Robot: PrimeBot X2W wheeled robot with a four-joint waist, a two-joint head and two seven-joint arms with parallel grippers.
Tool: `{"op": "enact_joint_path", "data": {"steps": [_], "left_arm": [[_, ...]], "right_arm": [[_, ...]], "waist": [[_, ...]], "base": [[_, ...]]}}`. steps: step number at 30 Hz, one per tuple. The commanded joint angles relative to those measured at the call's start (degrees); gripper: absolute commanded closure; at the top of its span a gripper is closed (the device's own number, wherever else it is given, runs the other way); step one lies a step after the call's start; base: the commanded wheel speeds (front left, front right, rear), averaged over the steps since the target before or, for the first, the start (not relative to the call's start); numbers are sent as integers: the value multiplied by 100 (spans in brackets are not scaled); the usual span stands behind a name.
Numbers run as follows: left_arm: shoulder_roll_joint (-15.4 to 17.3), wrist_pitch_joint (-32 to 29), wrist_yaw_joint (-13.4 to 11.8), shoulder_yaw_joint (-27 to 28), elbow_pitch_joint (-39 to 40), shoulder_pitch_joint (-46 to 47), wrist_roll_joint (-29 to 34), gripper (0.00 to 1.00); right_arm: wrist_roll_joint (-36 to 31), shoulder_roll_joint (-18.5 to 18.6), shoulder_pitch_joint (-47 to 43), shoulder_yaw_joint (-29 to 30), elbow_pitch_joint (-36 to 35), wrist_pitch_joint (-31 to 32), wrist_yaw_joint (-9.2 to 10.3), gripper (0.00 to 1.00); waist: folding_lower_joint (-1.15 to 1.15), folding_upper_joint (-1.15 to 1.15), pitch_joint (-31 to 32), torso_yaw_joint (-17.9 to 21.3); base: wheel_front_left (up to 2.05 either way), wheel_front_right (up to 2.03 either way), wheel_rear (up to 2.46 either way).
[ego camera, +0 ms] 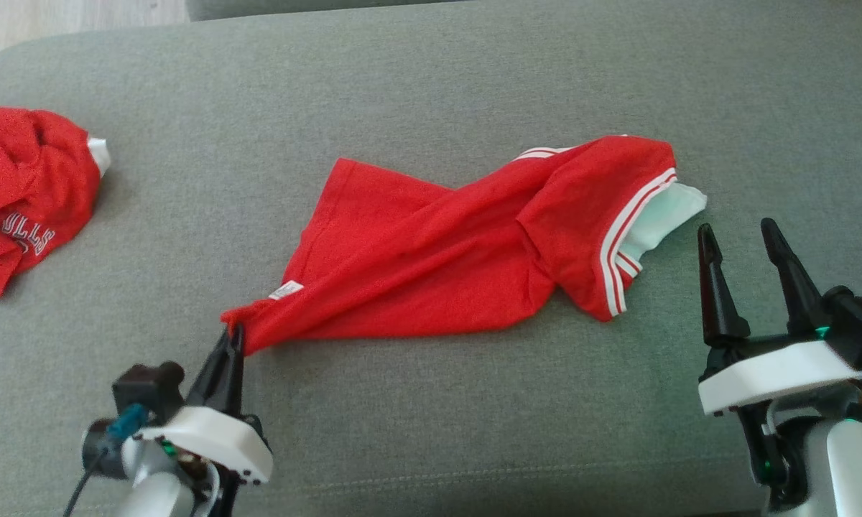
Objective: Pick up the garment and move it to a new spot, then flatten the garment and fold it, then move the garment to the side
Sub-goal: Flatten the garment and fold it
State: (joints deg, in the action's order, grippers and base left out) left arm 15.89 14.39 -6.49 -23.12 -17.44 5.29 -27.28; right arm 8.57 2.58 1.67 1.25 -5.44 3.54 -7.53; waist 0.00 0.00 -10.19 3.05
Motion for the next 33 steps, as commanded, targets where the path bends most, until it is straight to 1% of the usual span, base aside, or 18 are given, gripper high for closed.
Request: {"op": "enact_joint_path", "data": {"steps": [1, 3, 4, 5, 6, 9, 13, 18, 24, 27, 33], "left_arm": [[51, 60, 20, 254, 74, 132, 61, 100], [-56, 60, 113, 295, -87, 105, 55, 100], [-104, 61, 166, 298, -216, 98, 30, 87], [-153, 61, 214, 316, -321, 112, -1, 10], [-197, 61, 261, 350, -357, 145, -11, 0], [-255, 61, 333, 472, -409, 205, -26, 0], [-197, 61, 318, 657, -155, 255, 51, 0], [31, 60, 144, 814, 450, 300, 256, 0], [320, -235, -60, 880, 1214, 216, 391, 0], [415, -427, -152, 883, 1533, 64, 403, 0], [449, -561, -258, 849, 1769, -69, 425, 0]], "right_arm": [[-11, 30, 137, -101, -241, 19, 4, 0], [-10, 30, 134, -105, -249, 41, 4, 0], [-10, 30, 131, -105, -252, 50, 4, 0], [-10, 30, 128, -107, -251, 58, 4, 0], [-9, 30, 125, -108, -251, 68, 4, 0], [-14, 30, 116, -104, -239, 89, 4, 0], [-52, 30, 83, -96, -200, 112, 4, 0], [-131, 30, 45, -150, -126, 135, 4, 0], [-171, 30, -16, -163, -41, 166, 4, 0], [-166, 30, -59, -182, 14, 177, 4, 0], [-144, 30, -93, -181, 36, 179, 4, 0]], "waist": [[0, 0, -5, -18], [0, 0, -12, -36], [0, 0, -12, -42], [0, 0, -4, -45], [0, 0, 2, -47], [0, 0, 67, -43], [0, 0, 206, -39], [0, 0, 398, -69], [0, 0, 584, -103], [0, 0, 662, -107], [0, 0, 684, -123]], "base": [[0, 0, 0], [0, 0, 0], [0, 0, 0], [0, 0, 0], [0, 0, 0], [0, 0, 0], [0, 0, 0], [0, 0, 0], [0, 0, 0], [0, 0, 0], [0, 0, 0]]}}
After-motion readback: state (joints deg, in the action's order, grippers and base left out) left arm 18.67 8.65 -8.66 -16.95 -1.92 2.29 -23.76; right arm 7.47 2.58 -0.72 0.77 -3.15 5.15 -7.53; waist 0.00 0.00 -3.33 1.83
